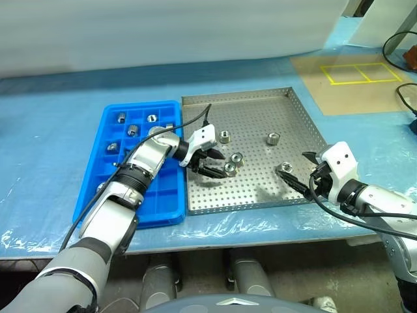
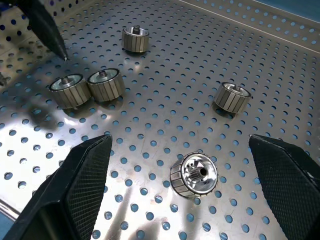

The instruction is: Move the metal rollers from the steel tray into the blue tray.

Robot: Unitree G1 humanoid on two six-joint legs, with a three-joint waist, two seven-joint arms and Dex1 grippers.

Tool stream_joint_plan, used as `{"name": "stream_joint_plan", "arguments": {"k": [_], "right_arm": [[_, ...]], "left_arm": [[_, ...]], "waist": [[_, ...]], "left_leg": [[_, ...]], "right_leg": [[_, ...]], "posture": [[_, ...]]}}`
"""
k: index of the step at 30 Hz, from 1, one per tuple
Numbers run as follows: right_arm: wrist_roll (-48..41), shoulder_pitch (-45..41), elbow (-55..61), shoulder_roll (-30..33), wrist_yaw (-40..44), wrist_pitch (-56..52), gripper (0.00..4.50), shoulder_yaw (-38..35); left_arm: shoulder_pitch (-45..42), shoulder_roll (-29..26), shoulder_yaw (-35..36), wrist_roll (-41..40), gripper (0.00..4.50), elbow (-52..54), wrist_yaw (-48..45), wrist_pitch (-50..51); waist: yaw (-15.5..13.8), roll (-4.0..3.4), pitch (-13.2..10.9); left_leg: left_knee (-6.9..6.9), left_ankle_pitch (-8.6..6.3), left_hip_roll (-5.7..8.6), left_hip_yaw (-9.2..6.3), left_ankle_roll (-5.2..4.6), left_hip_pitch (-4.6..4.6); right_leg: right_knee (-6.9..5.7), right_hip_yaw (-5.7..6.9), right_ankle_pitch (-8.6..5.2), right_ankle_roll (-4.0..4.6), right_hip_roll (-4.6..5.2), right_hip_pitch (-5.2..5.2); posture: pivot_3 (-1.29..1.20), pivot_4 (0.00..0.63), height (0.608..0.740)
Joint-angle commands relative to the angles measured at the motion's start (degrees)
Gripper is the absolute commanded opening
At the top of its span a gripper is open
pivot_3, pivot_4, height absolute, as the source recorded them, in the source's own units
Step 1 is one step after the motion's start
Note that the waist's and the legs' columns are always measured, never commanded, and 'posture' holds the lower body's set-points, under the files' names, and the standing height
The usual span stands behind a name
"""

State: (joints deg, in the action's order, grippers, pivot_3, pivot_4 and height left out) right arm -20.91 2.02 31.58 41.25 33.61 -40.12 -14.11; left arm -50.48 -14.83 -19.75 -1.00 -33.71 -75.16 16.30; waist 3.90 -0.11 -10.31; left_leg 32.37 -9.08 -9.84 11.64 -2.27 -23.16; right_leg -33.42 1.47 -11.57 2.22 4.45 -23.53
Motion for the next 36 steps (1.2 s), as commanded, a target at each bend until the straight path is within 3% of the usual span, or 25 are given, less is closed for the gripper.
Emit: {"name": "stream_joint_plan", "arguments": {"k": [1,13,23,26,29,30,31,32,33,34,35,36], "right_arm": [[1.32,-0.53,0.08,0.61,0.12,2.33,4.5,0.58],[3.07,1.49,0.55,0.59,-0.28,2.7,4.5,1.01],[5.26,2.2,0.27,0.18,-0.28,3.88,4.5,3.1],[5.88,2.06,-0.23,0.35,-0.14,4.37,4.5,3.65],[5.94,2.03,-0.35,0.27,0.06,4.54,4.5,3.66],[5.94,2.08,-0.38,0.27,0.15,4.59,4.5,3.62],[5.99,2.12,-0.42,0.29,0.23,4.67,4.5,3.62],[6.04,2.14,-0.46,0.28,0.28,4.72,4.5,3.64],[6.09,2.17,-0.48,0.27,0.31,4.79,4.5,3.67],[6.15,2.16,-0.52,0.26,0.34,4.87,4.5,3.74],[6.21,2.0,-0.58,0.22,0.35,4.85,4.5,3.88],[6.23,1.86,-0.64,0.21,0.39,4.86,4.5,4.0]], "left_arm": [[0.36,0.63,-2.4,2.08,3.44,4.74,2.68,3.78],[-2.44,8.59,-3.93,4.36,3.44,2.91,16.27,25.46],[-4.51,10.31,-3.6,5.63,3.44,-2.93,24.85,27.15],[-5.5,10.95,-2.51,5.4,3.44,-5.49,27.67,26.9],[-5.87,11.05,-1.89,4.76,3.44,-6.31,28.47,26.0],[-5.8,11.01,-1.7,4.42,3.44,-5.96,28.36,25.56],[-5.72,10.89,-1.8,4.32,3.08,-5.7,28.21,24.9],[-5.64,10.74,-2.02,4.34,2.88,-5.52,28.05,24.25],[-5.6,10.63,-2.23,4.41,2.63,-5.45,27.94,23.76],[-5.63,10.6,-2.44,4.59,2.23,-5.57,28.14,23.84],[-5.65,10.55,-2.86,5.08,1.91,-5.85,28.51,23.64],[-5.66,10.65,-2.8,5.18,1.7,-6.08,28.88,23.72]], "waist": [[-0.06,0.0,0.0],[0.06,-0.01,0.01],[0.39,-0.03,0.03],[0.92,-0.01,0.01],[2.31,-0.61,-0.22],[3.09,-1.16,-0.56],[2.78,-1.14,-0.89],[2.21,-0.63,-0.74],[1.42,0.72,-0.24],[0.69,0.55,-0.27],[0.15,-0.04,-0.02],[0.05,-0.66,0.35]], "left_leg": [[0.0,0.0,0.0,0.0,0.0,-0.01],[0.06,-0.02,0.0,-0.02,-0.02,0.09],[0.46,-0.13,0.03,-0.16,-0.21,0.17],[0.71,-0.21,0.2,-0.18,-0.34,0.18],[0.74,-0.44,0.22,-0.53,-0.67,0.28],[0.71,-0.55,0.06,-1.18,-0.81,0.32],[0.55,-0.59,-0.06,-2.02,-0.85,0.39],[0.03,-0.58,0.15,-2.16,-0.82,0.12],[0.0,-0.56,0.25,-1.28,-0.78,0.16],[-0.11,-0.35,1.17,-0.26,-0.43,0.2],[-0.1,-0.26,1.87,-0.52,-0.09,-0.19],[0.94,-0.5,2.56,-2.69,-0.35,-0.68]], "right_leg": [[0.0,0.0,0.0,0.0,0.0,0.0],[0.01,0.01,-0.1,-0.16,0.0,0.12],[0.67,0.08,-0.27,-0.46,0.01,0.56],[0.82,0.4,-0.31,-0.52,0.41,0.54],[2.09,2.01,-0.34,-0.58,1.0,0.71],[3.15,3.56,-0.35,-0.59,1.07,1.37],[4.27,5.11,-0.49,-0.73,1.16,2.49],[0.51,5.18,-2.8,-0.2,1.83,2.96],[-2.98,4.38,-2.98,-0.02,1.85,3.32],[-3.76,2.09,-6.35,-1.84,1.9,4.39],[-4.25,1.11,-6.5,-1.66,2.06,2.99],[-4.16,0.93,-6.49,-1.66,1.68,2.85]], "posture": [[-0.48,0.15,0.74],[-0.5,0.15,0.74],[-0.5,0.15,0.74],[-0.5,0.15,0.74],[-0.49,0.15,0.74],[-0.49,0.15,0.74],[-0.49,0.15,0.74],[-0.49,0.15,0.74],[-0.49,0.15,0.74],[-0.49,0.15,0.74],[-0.49,0.15,0.74],[-0.49,0.15,0.74]]}}
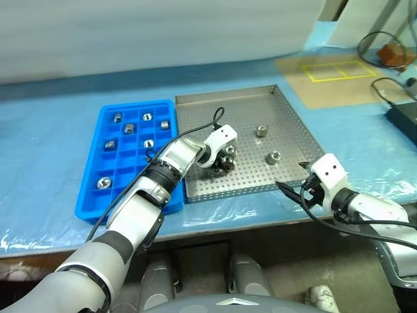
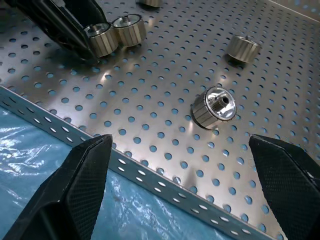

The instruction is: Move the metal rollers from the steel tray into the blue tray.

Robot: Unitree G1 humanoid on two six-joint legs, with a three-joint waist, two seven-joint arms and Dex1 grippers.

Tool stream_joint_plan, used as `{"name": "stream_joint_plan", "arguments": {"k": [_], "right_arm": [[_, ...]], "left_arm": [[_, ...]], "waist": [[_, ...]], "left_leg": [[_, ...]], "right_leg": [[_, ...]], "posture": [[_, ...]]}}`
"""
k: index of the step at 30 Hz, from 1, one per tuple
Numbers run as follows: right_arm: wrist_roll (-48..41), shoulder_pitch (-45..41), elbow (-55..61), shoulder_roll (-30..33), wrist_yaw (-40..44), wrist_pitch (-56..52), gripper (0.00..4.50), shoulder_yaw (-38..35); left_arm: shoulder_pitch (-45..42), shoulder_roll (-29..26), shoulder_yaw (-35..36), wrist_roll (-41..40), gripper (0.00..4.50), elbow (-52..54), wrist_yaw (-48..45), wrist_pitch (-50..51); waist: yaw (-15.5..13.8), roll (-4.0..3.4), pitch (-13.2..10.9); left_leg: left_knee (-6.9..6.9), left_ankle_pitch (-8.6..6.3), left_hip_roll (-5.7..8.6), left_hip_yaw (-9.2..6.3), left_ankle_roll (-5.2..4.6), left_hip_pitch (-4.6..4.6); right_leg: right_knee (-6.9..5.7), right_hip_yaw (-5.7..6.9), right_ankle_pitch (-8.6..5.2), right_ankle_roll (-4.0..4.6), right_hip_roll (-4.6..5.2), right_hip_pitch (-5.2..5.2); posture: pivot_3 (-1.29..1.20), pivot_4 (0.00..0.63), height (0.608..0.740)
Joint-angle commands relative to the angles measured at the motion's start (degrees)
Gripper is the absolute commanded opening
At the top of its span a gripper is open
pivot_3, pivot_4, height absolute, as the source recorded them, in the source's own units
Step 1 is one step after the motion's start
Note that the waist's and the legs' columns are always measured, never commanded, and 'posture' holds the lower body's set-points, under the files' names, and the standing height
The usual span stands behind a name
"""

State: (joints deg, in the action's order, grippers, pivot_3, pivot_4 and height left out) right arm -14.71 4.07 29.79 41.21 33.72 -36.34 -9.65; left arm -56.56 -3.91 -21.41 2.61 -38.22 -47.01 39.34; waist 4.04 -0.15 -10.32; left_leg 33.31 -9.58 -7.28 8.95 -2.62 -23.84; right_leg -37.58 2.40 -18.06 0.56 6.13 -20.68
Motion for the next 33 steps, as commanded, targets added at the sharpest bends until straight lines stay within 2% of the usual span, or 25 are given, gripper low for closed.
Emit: {"name": "stream_joint_plan", "arguments": {"k": [1,4,5,8,12,17,24,30,33], "right_arm": [[0.01,-0.34,1.11,0.23,0.31,1.06,4.5,-0.35],[0.27,-0.51,0.94,0.26,0.43,1.2,4.5,0.0],[0.31,-0.49,0.9,0.28,0.5,1.25,4.5,0.03],[0.43,-0.74,0.68,0.28,0.66,1.31,4.5,0.18],[0.53,-1.18,0.41,0.28,0.95,1.36,4.5,0.82],[-0.39,-2.23,0.69,-0.31,1.24,0.78,4.5,0.81],[-4.64,-5.26,1.72,0.32,4.31,-1.57,4.5,0.87],[-9.14,-11.24,1.06,0.62,7.38,-4.42,4.5,1.36],[-9.85,-13.23,0.76,1.35,8.94,-4.71,4.5,2.57]], "left_arm": [[0.42,-0.17,-0.91,1.49,1.7,-1.76,0.99,0.6],[0.34,0.07,0.33,0.7,1.7,-1.98,0.99,-0.19],[0.23,0.17,0.85,0.35,1.7,-1.98,1.07,-0.08],[-0.34,0.46,2.15,0.27,1.7,-2.92,3.22,-0.78],[-0.15,0.02,2.5,-0.84,1.7,-1.11,0.71,-2.22],[1.05,-1.82,2.54,-1.86,1.71,3.9,-2.46,-9.94],[1.56,-6.52,3.15,-2.16,1.71,3.53,-7.8,-25.7],[4.67,-10.14,5.65,-6.79,1.71,4.65,-18.66,-39.88],[6.1,-11.74,7.26,-10.99,1.71,5.44,-26.46,-42.42]], "waist": [[-0.1,-0.69,0.43],[0.06,-1.02,0.7],[0.04,-1.02,0.71],[0.13,-1.04,0.72],[0.32,-0.97,0.67],[0.88,-0.85,0.59],[1.19,-0.85,0.57],[1.13,-0.85,0.56],[1.0,-0.84,0.56]], "left_leg": [[0.35,0.06,0.47,-1.21,0.01,0.59],[-0.12,0.12,0.19,-1.45,-0.01,0.33],[-0.1,0.04,0.15,-1.38,-0.19,0.23],[-0.03,-0.1,-0.09,-1.05,-0.7,-0.12],[-0.01,-0.22,-0.14,-0.49,-1.09,-0.15],[-0.04,-0.27,-0.13,-0.3,-1.17,-0.17],[-0.19,-0.25,-0.3,-0.24,-1.18,-0.63],[-0.17,-0.25,-0.33,-0.24,-1.19,-0.62],[-0.13,-0.25,-0.34,-0.24,-1.18,-0.57]], "right_leg": [[-0.01,-0.16,0.02,0.03,-0.63,0.01],[0.91,-0.19,1.0,0.52,-1.08,-0.08],[1.2,-0.18,1.47,1.02,-1.08,-0.08],[2.2,-0.06,2.1,1.13,-1.05,-0.03],[2.83,-0.33,2.53,1.27,-0.98,-0.02],[2.87,-0.55,2.57,1.31,-0.95,-0.17],[2.83,-0.42,2.6,1.26,-1.0,-0.62],[2.78,-0.39,2.6,1.26,-1.0,-0.62],[2.76,-0.4,2.6,1.27,-1.0,-0.57]], "posture": [[-0.49,0.15,0.74],[-0.49,0.15,0.74],[-0.48,0.15,0.74],[-0.48,0.15,0.74],[-0.48,0.15,0.74],[-0.47,0.15,0.74],[-0.46,0.15,0.74],[-0.44,0.15,0.74],[-0.43,0.15,0.74]]}}
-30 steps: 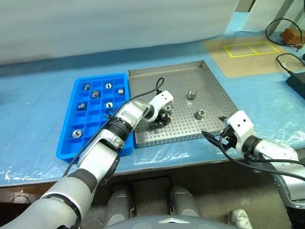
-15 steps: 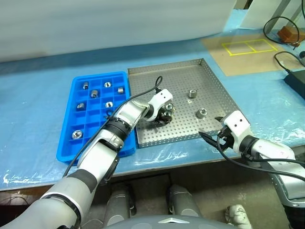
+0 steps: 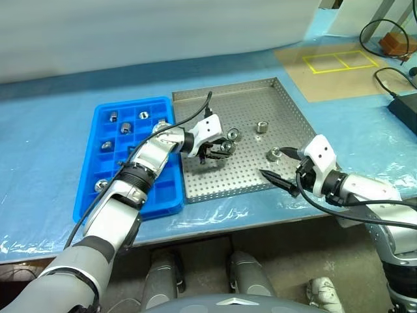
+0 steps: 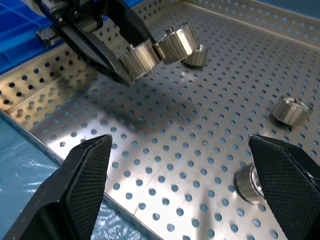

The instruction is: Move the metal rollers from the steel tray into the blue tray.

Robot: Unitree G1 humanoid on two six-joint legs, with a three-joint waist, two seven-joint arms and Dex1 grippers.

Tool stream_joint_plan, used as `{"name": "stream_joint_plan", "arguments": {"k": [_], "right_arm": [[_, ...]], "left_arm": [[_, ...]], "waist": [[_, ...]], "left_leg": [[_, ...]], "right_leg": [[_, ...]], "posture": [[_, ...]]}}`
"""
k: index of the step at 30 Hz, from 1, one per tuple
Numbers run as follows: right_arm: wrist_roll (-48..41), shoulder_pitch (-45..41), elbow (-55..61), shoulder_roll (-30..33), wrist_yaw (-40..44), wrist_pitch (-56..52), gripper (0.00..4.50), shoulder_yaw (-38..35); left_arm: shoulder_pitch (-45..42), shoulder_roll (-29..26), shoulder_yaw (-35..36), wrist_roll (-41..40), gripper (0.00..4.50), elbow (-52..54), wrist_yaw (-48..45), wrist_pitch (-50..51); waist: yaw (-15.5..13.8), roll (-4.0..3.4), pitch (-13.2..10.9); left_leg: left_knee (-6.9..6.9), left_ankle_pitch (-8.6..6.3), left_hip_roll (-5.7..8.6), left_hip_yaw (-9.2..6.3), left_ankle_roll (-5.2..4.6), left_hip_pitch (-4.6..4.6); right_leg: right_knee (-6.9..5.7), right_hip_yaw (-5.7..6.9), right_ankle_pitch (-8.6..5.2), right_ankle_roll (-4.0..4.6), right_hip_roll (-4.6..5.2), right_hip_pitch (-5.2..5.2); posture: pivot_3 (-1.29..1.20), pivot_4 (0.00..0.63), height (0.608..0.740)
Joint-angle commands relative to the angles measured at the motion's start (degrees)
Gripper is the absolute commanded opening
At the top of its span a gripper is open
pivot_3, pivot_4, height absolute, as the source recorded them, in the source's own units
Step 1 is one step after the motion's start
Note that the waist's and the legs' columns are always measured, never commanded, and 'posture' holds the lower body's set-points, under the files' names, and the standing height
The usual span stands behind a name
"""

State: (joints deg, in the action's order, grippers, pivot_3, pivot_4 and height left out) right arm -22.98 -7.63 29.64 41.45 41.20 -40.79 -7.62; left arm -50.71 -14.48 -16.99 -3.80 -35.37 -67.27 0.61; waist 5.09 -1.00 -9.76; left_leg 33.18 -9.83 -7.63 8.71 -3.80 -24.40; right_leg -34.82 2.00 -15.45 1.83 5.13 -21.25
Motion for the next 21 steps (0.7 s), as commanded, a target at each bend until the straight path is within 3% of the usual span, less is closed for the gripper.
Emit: {"name": "stream_joint_plan", "arguments": {"k": [1,3,9,13,21], "right_arm": [[-0.69,-2.33,1.71,2.38,2.89,0.65,4.5,2.4],[0.98,-3.27,2.73,4.41,4.64,2.23,4.5,5.11],[26.51,-6.23,-4.45,15.04,5.49,27.79,4.5,19.88],[37.3,-10.56,-13.16,13.68,-1.19,41.13,4.5,22.07],[43.42,-14.1,-18.55,9.54,-6.48,52.52,4.5,21.01]], "left_arm": [[-0.05,-1.81,3.01,-5.09,1.71,1.16,-8.52,-3.7],[-0.57,-2.48,3.06,-5.35,1.71,-1.03,-11.16,-3.97],[-2.46,-2.02,3.29,-6.24,1.71,-5.58,-17.36,-2.55],[-2.18,-0.7,3.08,-7.69,1.71,-3.57,-19.47,2.28],[1.01,-0.12,0.65,-6.65,1.71,2.03,-21.45,5.21]], "waist": [[-0.13,0.0,0.0],[-0.27,0.0,0.0],[-1.06,0.12,-0.07],[-1.12,0.16,-0.1],[-0.93,0.24,-0.15]], "left_leg": [[0.0,0.0,0.0,0.0,0.01,0.01],[0.01,0.01,-0.01,0.02,0.02,0.02],[0.01,0.02,-0.04,0.12,0.05,0.21],[0.03,0.02,-0.04,0.29,0.04,0.2],[0.04,0.01,-0.15,0.57,0.02,0.32]], "right_leg": [[-0.02,-0.01,0.0,0.0,0.0,0.0],[-0.06,-0.01,0.0,0.0,0.0,-0.01],[-0.09,-0.1,0.0,0.0,0.0,0.08],[-0.13,-0.24,0.0,0.0,0.01,0.03],[-0.52,-0.42,0.0,0.01,-0.02,-0.2]], "posture": [[-0.42,0.15,0.74],[-0.42,0.15,0.74],[-0.42,0.15,0.74],[-0.41,0.15,0.74],[-0.42,0.15,0.74]]}}
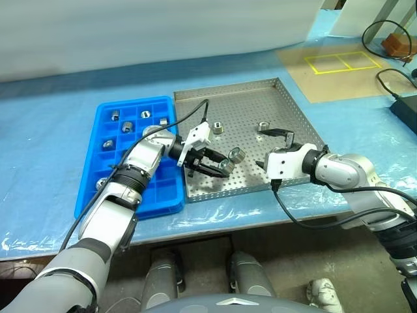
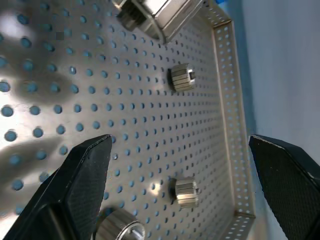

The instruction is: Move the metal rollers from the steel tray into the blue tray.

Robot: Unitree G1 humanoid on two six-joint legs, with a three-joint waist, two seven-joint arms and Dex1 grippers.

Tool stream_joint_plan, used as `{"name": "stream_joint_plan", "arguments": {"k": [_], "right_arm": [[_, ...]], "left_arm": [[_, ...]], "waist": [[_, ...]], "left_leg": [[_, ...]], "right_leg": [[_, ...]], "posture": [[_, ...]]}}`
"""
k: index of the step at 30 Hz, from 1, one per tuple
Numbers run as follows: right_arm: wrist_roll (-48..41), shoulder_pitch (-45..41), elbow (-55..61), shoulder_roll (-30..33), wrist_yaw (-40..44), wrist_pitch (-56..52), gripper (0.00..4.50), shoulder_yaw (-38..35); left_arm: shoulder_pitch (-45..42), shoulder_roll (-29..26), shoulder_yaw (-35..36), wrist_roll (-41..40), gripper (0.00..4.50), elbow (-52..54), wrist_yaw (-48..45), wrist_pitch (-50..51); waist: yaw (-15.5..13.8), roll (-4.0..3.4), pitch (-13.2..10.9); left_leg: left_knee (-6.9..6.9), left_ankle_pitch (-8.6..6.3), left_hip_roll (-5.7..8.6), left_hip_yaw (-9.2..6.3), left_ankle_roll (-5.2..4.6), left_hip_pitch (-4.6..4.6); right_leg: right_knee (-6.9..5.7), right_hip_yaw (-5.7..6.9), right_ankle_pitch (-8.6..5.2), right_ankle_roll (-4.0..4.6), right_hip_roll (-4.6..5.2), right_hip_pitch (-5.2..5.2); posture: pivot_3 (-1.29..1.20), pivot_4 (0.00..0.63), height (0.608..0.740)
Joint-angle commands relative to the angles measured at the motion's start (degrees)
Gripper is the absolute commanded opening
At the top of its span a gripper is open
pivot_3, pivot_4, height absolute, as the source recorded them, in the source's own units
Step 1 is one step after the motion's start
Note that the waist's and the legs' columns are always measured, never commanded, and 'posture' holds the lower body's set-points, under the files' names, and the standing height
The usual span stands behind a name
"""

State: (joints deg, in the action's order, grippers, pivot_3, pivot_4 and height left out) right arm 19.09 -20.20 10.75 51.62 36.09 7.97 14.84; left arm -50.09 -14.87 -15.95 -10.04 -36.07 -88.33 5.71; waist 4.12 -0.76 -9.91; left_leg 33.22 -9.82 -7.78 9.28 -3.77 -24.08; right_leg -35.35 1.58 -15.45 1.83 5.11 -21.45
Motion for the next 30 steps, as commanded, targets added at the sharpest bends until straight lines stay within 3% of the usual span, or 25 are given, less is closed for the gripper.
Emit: {"name": "stream_joint_plan", "arguments": {"k": [1,16,19,26,30], "right_arm": [[0.96,-1.63,0.54,-1.09,-0.93,4.04,4.5,-1.62],[-6.16,-3.06,8.9,-5.27,10.95,2.1,4.5,-2.19],[-5.61,-2.49,8.25,-5.33,12.07,2.29,3.86,-1.84],[-4.98,-2.52,7.58,-6.75,12.56,2.11,1.51,-2.04],[-4.68,-2.46,7.25,-7.09,12.72,1.86,1.41,-2.13]], "left_arm": [[0.32,0.53,-0.44,-0.28,1.71,2.54,-0.16,0.06],[-4.73,4.99,0.98,1.81,1.71,-6.41,3.32,-5.2],[-4.88,5.24,1.26,1.76,1.71,-6.61,3.46,-5.14],[-4.3,4.96,1.63,2.06,1.71,-5.8,3.34,-4.64],[-4.22,4.8,1.72,2.33,1.71,-5.7,3.52,-4.62]], "waist": [[0.07,0.0,0.0],[0.55,0.03,-0.01],[0.95,0.03,-0.02],[1.35,0.04,-0.02],[1.33,0.05,-0.03]], "left_leg": [[0.02,0.0,0.0,0.0,0.0,0.01],[0.52,-0.08,-0.08,0.12,-0.14,0.01],[0.54,-0.09,-0.08,0.12,-0.16,-0.01],[0.56,-0.09,-0.09,0.12,-0.17,0.0],[0.56,-0.09,-0.09,0.12,-0.17,-0.01]], "right_leg": [[-0.04,0.0,0.0,0.0,0.0,0.0],[-0.25,-0.06,0.0,0.0,0.0,0.14],[-0.27,-0.07,0.0,0.0,0.01,0.12],[-0.29,-0.07,0.0,0.0,0.0,0.11],[-0.28,-0.07,0.0,0.01,0.0,0.12]], "posture": [[-0.42,0.15,0.74],[-0.45,0.15,0.74],[-0.44,0.15,0.74],[-0.44,0.15,0.74],[-0.44,0.15,0.74]]}}
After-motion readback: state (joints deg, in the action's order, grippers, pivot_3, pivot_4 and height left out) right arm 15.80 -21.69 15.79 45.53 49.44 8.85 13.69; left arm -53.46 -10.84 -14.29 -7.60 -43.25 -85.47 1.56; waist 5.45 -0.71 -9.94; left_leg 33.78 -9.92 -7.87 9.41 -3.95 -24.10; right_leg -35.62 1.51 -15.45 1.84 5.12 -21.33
